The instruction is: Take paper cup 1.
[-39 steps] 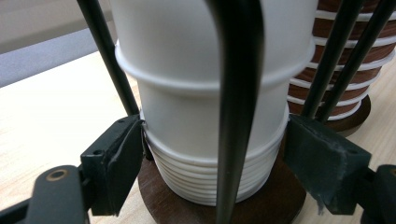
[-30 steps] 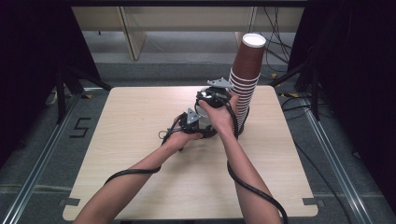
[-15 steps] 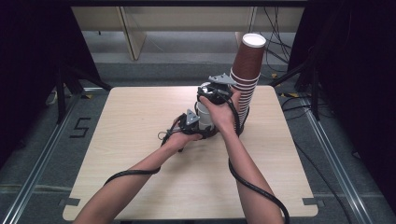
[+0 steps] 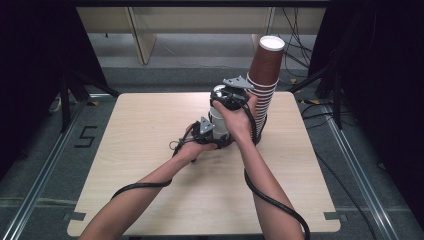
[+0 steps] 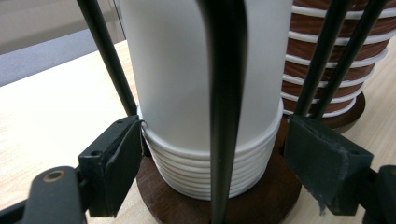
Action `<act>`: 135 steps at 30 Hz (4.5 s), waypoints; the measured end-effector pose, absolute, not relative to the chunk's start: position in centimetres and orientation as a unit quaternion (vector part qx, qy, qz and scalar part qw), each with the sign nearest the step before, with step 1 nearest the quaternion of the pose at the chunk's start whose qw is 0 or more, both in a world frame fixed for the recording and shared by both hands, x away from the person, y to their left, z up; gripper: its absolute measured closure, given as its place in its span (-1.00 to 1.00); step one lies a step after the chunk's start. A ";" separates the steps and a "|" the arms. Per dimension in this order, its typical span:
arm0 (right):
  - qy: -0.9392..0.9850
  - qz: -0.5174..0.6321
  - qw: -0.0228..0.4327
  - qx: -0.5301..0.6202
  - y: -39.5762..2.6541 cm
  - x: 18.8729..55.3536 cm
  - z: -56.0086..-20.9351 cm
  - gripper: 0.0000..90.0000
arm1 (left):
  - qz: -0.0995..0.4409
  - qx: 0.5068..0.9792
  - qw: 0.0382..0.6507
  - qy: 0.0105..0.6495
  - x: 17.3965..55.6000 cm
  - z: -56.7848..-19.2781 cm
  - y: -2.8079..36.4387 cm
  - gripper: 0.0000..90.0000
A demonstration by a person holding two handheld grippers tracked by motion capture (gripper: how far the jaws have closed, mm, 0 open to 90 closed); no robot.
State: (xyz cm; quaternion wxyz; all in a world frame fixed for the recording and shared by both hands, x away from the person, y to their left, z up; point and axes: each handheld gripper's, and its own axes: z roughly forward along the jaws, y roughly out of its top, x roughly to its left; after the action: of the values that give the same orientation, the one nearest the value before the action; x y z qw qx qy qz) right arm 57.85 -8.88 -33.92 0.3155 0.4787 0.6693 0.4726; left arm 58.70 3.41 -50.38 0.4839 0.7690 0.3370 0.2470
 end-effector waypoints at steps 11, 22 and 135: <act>0.658 0.488 0.316 0.478 -9.1 57.3 -33.0 -0.19 | 0.235 0.763 0.494 0.345 57.9 -50.5 3.9 -0.68; 0.651 0.504 0.310 0.475 -9.2 57.1 -32.4 -0.19 | 0.243 0.760 0.493 0.347 57.2 -49.8 5.0 -0.81; 0.483 0.636 -0.007 0.602 -17.2 49.4 -40.1 -0.19 | 0.268 0.742 0.583 0.195 46.9 -46.5 9.1 -1.00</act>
State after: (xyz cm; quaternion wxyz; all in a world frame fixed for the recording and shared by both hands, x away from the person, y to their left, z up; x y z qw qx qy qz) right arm 49.44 -17.20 -40.13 -0.0071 0.6019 0.4826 0.6362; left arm 46.87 9.07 -46.52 0.5828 0.7419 0.1946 0.2684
